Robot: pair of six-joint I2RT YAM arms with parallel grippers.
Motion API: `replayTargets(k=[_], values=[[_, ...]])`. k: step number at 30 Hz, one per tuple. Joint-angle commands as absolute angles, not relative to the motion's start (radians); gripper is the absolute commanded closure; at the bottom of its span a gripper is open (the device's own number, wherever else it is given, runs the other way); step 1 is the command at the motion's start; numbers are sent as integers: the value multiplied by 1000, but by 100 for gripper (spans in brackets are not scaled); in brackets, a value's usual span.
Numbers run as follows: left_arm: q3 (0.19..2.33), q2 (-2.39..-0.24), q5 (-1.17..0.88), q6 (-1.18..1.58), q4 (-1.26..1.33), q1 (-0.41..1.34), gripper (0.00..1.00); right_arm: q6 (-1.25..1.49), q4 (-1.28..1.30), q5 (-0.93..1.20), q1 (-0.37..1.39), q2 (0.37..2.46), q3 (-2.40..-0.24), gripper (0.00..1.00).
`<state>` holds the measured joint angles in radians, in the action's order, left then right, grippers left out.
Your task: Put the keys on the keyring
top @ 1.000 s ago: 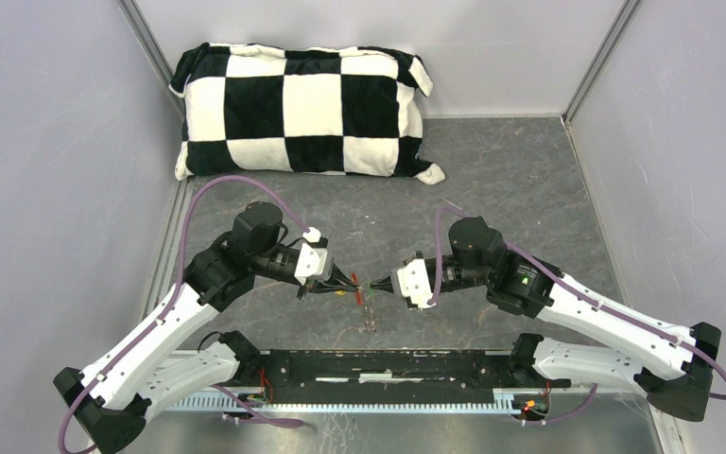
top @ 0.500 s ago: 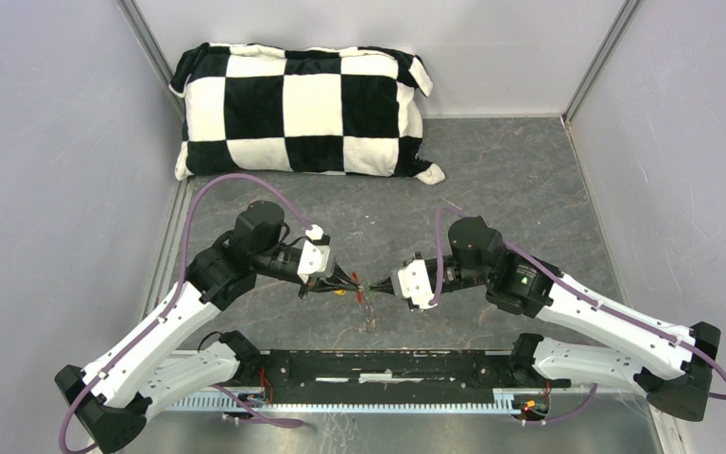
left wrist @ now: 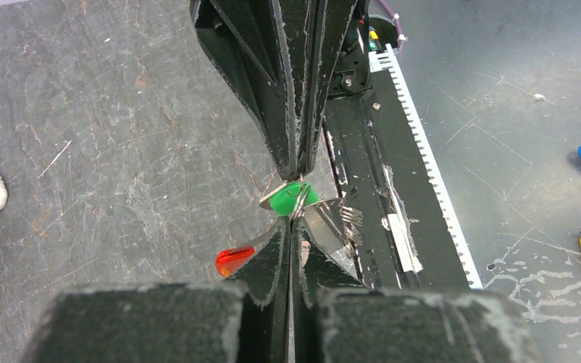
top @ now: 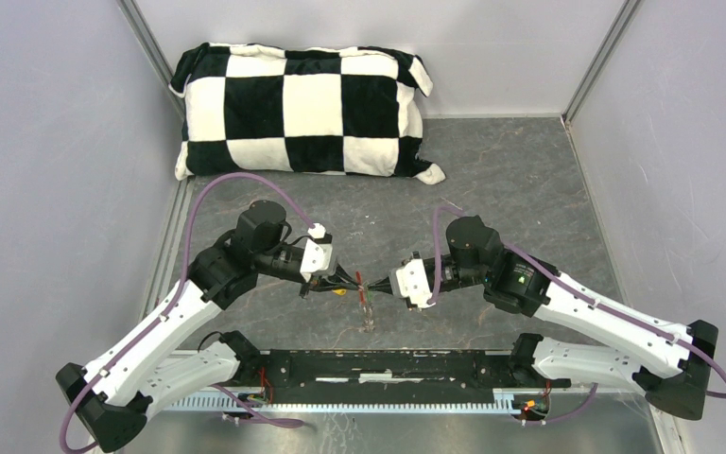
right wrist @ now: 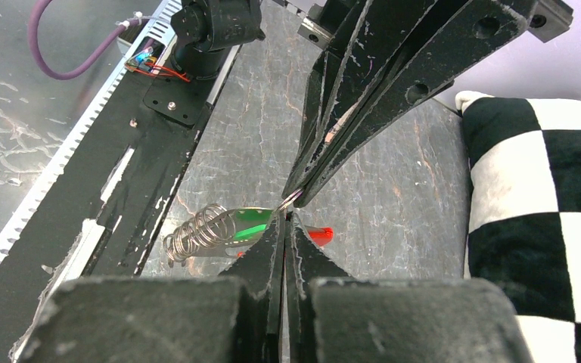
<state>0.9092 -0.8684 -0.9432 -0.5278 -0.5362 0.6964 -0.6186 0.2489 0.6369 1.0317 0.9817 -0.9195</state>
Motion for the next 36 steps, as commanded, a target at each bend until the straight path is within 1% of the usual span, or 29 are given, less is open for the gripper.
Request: replayTargets(k=[1,24,36], values=[[928,-867,-942,-501,-488,698,98,-623,200,674,1031,985,-949,100],[930,-875,-952,-513,-489,699,98,-590,130,674,1032,1018,-942,100],[923,-847,-984,-572,-488,698,98,-568,123,638,1031,1045,-939,100]])
